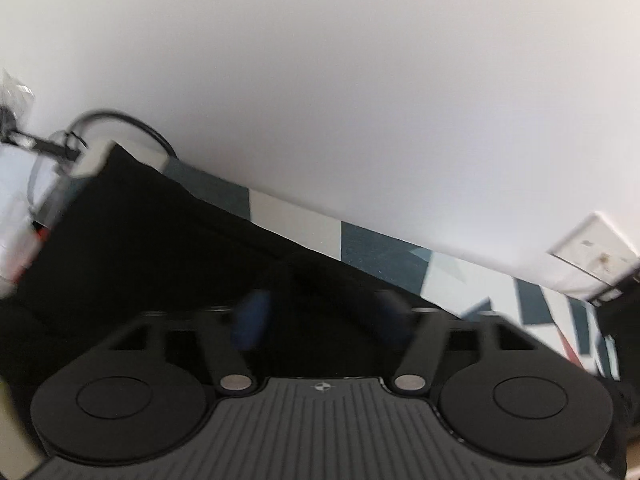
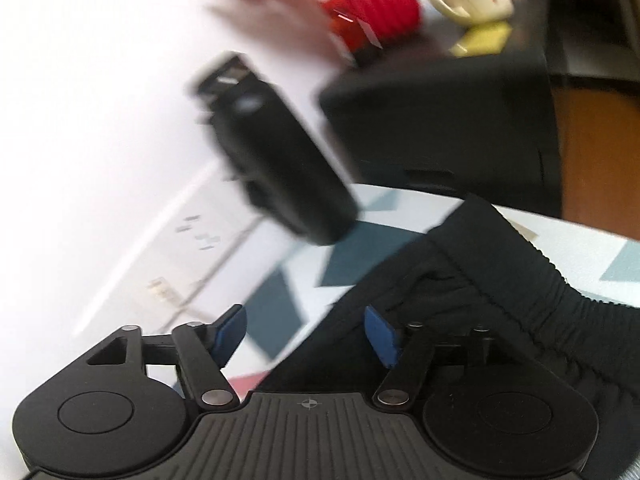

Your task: Fold clothes

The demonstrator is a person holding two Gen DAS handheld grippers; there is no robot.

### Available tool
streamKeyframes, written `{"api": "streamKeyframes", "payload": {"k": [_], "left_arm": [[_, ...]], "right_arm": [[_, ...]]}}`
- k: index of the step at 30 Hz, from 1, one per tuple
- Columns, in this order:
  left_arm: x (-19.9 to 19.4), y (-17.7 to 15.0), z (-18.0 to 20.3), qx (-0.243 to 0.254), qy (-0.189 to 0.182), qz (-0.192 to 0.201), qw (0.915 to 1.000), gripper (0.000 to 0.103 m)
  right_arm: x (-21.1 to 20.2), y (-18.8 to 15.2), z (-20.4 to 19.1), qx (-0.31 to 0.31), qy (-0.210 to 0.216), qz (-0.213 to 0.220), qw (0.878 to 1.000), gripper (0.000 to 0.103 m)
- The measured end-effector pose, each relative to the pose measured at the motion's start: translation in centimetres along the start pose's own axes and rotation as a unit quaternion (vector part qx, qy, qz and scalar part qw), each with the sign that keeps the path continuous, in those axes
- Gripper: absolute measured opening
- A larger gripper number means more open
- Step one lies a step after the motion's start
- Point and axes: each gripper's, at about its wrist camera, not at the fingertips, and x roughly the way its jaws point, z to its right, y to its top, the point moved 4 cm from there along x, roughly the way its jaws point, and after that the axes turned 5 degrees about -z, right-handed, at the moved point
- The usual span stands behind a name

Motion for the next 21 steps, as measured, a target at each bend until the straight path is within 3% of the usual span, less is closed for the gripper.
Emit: {"api": "streamKeyframes", "payload": {"k": [4, 8, 10, 13, 21], "left_arm": [[-5.0, -2.5, -4.1, -0.01, 0.0, 0.011, 0.9999, 0.079], [-7.1, -7.4, -8.7, -0.069, -0.022, -0.019, 0.9972, 0.079], [-6.9, -9.4, -10.6, -0.072, -0.007, -0.035, 0.9967, 0.079], [-6.2, -10.8, -13.4, -0.096, 0.026, -0.039, 0.9943, 0.079], [-3.5, -8.9, -17.1, -0.19, 0.018, 0.021, 0.9814, 0.079]], "right_arm": [[-3.4, -5.1, -1.7, -0.028, 0.01, -0.035, 0.999, 0.07], [-5.4, -13.0, -4.1, -0.011, 0.045, -0.11, 0.993, 0.071], [-5.9, -16.9, -5.3, -0.003, 0.062, -0.147, 0.987, 0.071], [-6.3, -20.7, -6.4, -0.021, 0.028, -0.157, 0.987, 0.07], [-5.4, -21.8, -5.6, -0.018, -0.057, -0.129, 0.99, 0.072]]}}
